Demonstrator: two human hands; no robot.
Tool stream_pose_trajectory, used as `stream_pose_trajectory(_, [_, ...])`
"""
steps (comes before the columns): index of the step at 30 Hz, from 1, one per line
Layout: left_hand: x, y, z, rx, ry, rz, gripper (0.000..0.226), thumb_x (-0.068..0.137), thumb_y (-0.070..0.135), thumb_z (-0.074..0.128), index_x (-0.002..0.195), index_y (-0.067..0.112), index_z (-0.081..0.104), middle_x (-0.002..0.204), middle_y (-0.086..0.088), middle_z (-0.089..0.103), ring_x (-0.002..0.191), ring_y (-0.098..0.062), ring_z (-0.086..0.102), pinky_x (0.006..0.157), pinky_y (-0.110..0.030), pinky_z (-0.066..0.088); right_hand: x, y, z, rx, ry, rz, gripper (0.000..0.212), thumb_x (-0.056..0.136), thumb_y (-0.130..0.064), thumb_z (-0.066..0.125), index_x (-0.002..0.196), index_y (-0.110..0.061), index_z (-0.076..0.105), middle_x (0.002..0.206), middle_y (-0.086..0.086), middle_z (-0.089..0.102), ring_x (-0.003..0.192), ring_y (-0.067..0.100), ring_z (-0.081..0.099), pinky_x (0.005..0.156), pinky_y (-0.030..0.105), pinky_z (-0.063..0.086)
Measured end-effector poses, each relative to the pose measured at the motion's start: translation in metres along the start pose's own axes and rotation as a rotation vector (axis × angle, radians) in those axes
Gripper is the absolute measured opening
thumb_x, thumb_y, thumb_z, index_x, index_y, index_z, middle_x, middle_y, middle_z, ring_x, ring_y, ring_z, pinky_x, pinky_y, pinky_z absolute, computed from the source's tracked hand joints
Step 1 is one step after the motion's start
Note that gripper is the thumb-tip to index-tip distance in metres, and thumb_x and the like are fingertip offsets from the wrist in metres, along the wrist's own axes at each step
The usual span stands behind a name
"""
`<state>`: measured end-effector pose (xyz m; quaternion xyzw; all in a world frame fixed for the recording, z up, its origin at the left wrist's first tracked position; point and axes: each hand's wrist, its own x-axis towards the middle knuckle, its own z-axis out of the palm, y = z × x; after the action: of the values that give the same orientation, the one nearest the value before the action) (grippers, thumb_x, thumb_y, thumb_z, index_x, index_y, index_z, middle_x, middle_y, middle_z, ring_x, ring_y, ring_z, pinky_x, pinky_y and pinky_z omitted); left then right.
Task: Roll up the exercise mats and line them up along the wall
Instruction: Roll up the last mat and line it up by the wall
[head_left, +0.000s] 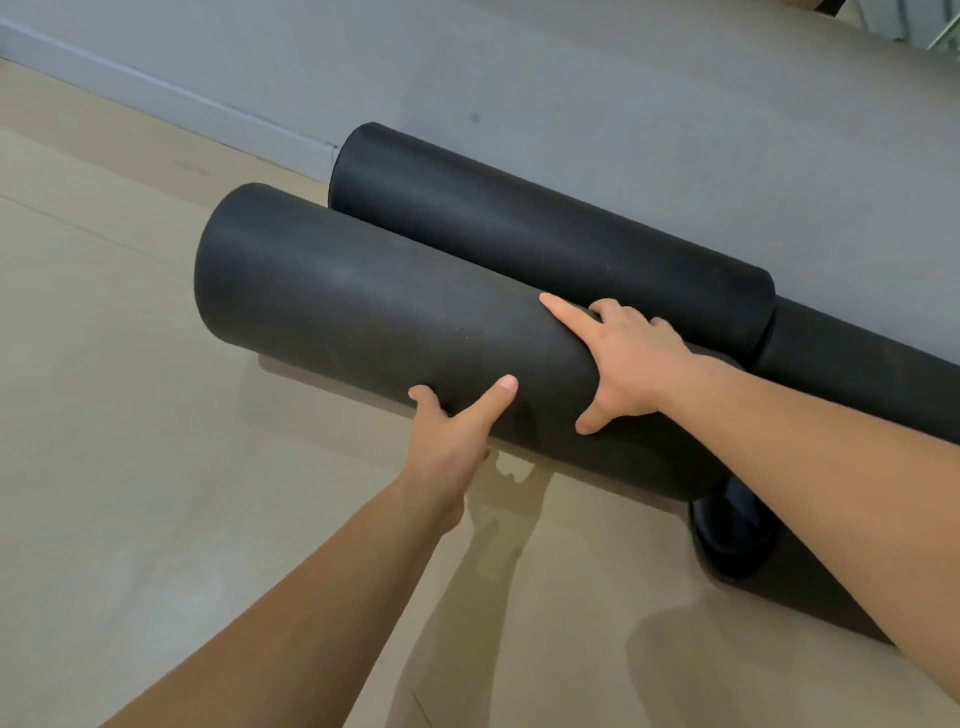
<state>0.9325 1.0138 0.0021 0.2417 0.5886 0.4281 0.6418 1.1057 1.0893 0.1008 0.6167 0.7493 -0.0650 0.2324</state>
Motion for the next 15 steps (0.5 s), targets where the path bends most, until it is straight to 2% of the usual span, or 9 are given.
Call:
stream_pose_trajectory(3, [0.008, 0.004, -0.007, 0.046, -0.066, -0.008, 0.113, 0.085, 0.060, 0.080, 0.167, 0.029, 0.008, 0.154, 0.011, 0.044, 0.135, -0.025, 0.053, 0.101, -0.041, 0.055, 0.003, -0.008, -0.001, 0.005, -0.014, 0.057, 0.162, 0.058, -0.059, 0.098, 0.160, -0.045, -0.027, 0.171, 0.014, 0.012, 0.157, 0.040, 0.019, 0.124, 0.066, 0.024])
stream_pose_trajectory(6, [0.003, 0.008, -0.014, 0.101, -0.096, -0.006, 0.094, 0.092, 0.054, 0.076, 0.163, 0.029, 0.020, 0.142, 0.012, 0.051, 0.125, -0.017, 0.057, 0.092, -0.036, 0.055, 0.005, -0.024, 0.004, 0.027, 0.054, 0.041, 0.163, 0.056, -0.071, 0.093, 0.159, -0.042, -0.030, 0.175, 0.012, -0.005, 0.162, 0.038, -0.001, 0.126, 0.069, 0.013])
stream_pose_trajectory(7, [0.002, 0.007, -0.016, 0.131, -0.073, 0.004, 0.074, 0.094, 0.050, 0.074, 0.154, 0.028, 0.035, 0.133, 0.013, 0.056, 0.117, -0.012, 0.059, 0.090, -0.036, 0.055, 0.004, -0.030, 0.005, 0.049, 0.090, 0.013, 0.159, 0.058, -0.075, 0.090, 0.159, -0.043, -0.029, 0.175, 0.010, -0.008, 0.162, 0.037, -0.004, 0.127, 0.068, 0.011])
stream_pose_trajectory(8, [0.001, 0.006, -0.018, 0.157, -0.025, 0.024, 0.046, 0.097, 0.046, 0.073, 0.134, 0.033, 0.050, 0.120, 0.015, 0.060, 0.108, -0.008, 0.060, 0.091, -0.037, 0.056, 0.003, -0.036, 0.006, 0.065, 0.131, -0.014, 0.155, 0.061, -0.078, 0.086, 0.160, -0.043, -0.027, 0.176, 0.009, -0.010, 0.162, 0.036, -0.005, 0.127, 0.067, 0.010])
stream_pose_trajectory(9, [0.001, 0.005, -0.018, 0.163, 0.052, 0.040, 0.026, 0.098, 0.042, 0.073, 0.115, 0.039, 0.054, 0.107, 0.019, 0.060, 0.099, -0.006, 0.061, 0.093, -0.039, 0.057, 0.003, -0.041, 0.007, 0.069, 0.175, -0.034, 0.150, 0.063, -0.079, 0.084, 0.161, -0.044, -0.024, 0.176, 0.008, -0.009, 0.162, 0.035, -0.006, 0.128, 0.066, 0.009])
stream_pose_trajectory(10, [0.000, 0.004, -0.018, 0.151, 0.124, 0.056, 0.021, 0.098, 0.040, 0.073, 0.110, 0.039, 0.055, 0.101, 0.020, 0.059, 0.096, -0.007, 0.061, 0.096, -0.040, 0.057, 0.003, -0.046, 0.008, 0.062, 0.214, -0.044, 0.146, 0.065, -0.079, 0.082, 0.162, -0.045, -0.021, 0.176, 0.008, -0.008, 0.163, 0.034, -0.006, 0.128, 0.066, 0.009])
stream_pose_trajectory(11, [0.000, 0.004, -0.019, 0.128, 0.184, 0.053, 0.028, 0.098, 0.040, 0.074, 0.119, 0.036, 0.057, 0.106, 0.017, 0.061, 0.100, -0.011, 0.064, 0.099, -0.040, 0.057, 0.003, -0.050, 0.009, 0.050, 0.246, -0.046, 0.142, 0.067, -0.079, 0.081, 0.163, -0.045, -0.018, 0.176, 0.008, -0.006, 0.163, 0.034, -0.005, 0.128, 0.065, 0.009])
stream_pose_trajectory(13, [-0.001, 0.005, -0.019, 0.063, 0.262, 0.011, 0.067, 0.094, 0.043, 0.077, 0.151, 0.024, 0.047, 0.126, 0.004, 0.061, 0.115, -0.024, 0.065, 0.102, -0.044, 0.057, 0.003, -0.055, 0.012, 0.020, 0.283, -0.030, 0.140, 0.068, -0.079, 0.081, 0.163, -0.045, -0.016, 0.176, 0.009, -0.003, 0.163, 0.035, -0.003, 0.128, 0.066, 0.010])
stream_pose_trajectory(15, [-0.001, 0.005, -0.021, -0.048, 0.285, -0.038, 0.084, 0.093, 0.041, 0.080, 0.160, 0.022, 0.034, 0.136, -0.003, 0.057, 0.120, -0.030, 0.064, 0.100, -0.043, 0.058, 0.000, -0.058, 0.019, -0.009, 0.292, 0.009, 0.144, 0.065, -0.080, 0.081, 0.161, -0.045, -0.020, 0.175, 0.012, -0.003, 0.162, 0.037, -0.002, 0.126, 0.068, 0.013])
